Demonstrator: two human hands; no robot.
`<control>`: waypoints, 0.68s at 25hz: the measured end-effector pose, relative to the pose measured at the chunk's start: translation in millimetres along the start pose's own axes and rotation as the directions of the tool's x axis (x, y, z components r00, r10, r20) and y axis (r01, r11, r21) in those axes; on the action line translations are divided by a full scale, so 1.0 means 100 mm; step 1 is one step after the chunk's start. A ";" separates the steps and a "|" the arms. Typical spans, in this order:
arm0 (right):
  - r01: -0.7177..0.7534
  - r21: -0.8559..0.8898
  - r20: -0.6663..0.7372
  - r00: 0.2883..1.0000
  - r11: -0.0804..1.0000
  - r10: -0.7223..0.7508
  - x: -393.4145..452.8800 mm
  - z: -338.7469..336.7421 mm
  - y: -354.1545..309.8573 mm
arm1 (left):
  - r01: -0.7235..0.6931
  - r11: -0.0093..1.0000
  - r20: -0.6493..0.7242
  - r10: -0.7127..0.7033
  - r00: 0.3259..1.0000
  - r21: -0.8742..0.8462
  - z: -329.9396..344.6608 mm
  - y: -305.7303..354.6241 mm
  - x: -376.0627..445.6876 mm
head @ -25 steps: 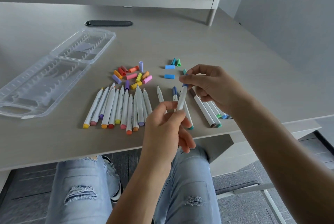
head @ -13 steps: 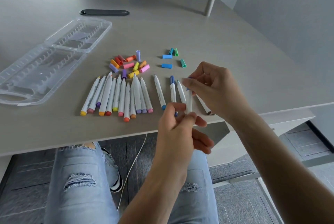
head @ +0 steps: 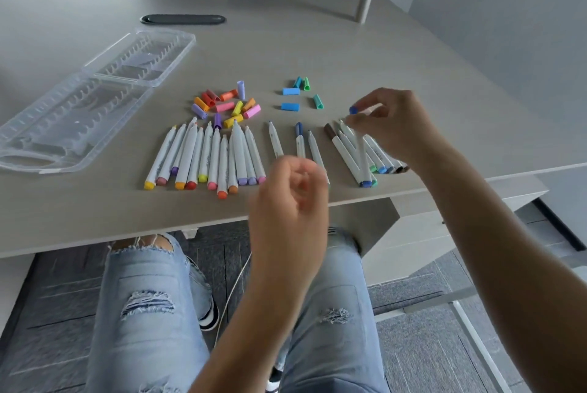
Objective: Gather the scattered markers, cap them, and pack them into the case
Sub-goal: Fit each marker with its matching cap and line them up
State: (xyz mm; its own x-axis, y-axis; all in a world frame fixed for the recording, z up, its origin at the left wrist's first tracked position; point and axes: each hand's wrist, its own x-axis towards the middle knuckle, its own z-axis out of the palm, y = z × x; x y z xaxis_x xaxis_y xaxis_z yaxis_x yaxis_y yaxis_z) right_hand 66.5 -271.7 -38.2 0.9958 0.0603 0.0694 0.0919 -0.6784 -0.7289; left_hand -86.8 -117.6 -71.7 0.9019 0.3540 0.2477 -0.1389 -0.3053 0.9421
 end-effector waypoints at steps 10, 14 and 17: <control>0.156 -0.505 0.010 0.984 0.849 -0.175 0.11 0.30 -0.08 | -0.005 0.551 0.032 -0.040 0.999 0.834 0.01 -0.01 0.76; 0.140 -0.468 -0.010 0.987 0.873 -0.163 0.36 0.30 -0.13 | 0.011 0.501 0.022 -0.061 0.998 0.865 0.05 -0.02 0.85; 0.116 -0.458 -0.005 0.991 0.882 -0.133 0.55 0.36 -0.16 | 0.002 0.428 0.050 -0.110 0.993 0.904 0.12 -0.02 0.90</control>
State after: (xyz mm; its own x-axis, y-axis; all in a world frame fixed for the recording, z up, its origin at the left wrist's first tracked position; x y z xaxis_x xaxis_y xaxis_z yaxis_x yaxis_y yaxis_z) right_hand 120.0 -231.2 -46.9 0.9748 0.1460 0.1688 0.1947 -0.9262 -0.3230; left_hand -0.4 -95.3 -53.8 0.9311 0.3405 0.1310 0.3116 -0.9290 0.1997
